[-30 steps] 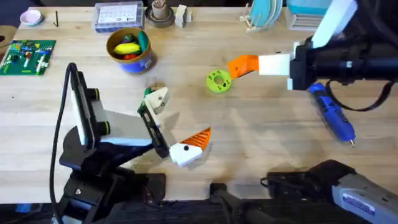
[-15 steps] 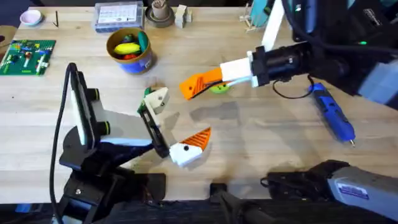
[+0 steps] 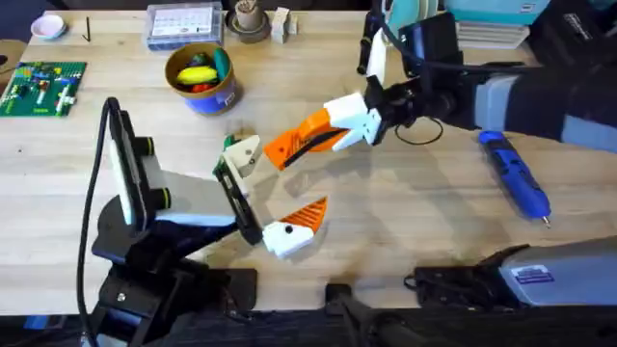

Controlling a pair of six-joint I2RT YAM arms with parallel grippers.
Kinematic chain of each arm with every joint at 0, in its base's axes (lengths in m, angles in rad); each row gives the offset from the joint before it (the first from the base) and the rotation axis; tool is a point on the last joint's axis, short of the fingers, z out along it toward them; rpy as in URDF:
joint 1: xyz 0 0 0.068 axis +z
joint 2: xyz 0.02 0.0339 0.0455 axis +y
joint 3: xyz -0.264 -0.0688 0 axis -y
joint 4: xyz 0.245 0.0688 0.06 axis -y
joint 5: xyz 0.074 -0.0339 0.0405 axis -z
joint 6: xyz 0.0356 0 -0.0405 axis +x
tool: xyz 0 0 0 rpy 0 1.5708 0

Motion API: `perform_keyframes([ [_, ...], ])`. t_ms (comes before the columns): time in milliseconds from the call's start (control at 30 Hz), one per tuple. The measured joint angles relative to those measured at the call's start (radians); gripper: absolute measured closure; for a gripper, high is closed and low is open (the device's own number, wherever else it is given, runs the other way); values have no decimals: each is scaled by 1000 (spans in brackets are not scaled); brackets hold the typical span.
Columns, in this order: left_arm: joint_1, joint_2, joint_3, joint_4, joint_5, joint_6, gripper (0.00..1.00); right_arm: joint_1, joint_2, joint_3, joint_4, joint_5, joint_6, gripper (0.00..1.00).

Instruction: Pick up the gripper from the table and insert it into the empty holder that is missing its gripper. Then pick up a screw, insert it into the mounting hole, and use the screwdriver to tighten it. Finally, clean up the table by picking up the vegetable and placing it into the bucket.

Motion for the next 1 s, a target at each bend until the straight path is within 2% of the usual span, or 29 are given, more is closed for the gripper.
perform_keyframes([
  [233, 0, 0, 0, 0, 0, 0, 9, 49, 54, -2, 10, -33, 49, 992],
  [433, 0, 0, 0, 0, 0, 0, 9, 65, 54, -3, 103, -38, 99, 992],
  [800, 0, 0, 0, 0, -16, 0, 9, 70, 54, -3, 181, 64, 201, 993],
  [1000, 6, 0, 0, 3, -57, 4, 9, 94, 54, -7, 318, 104, 263, 993],
])
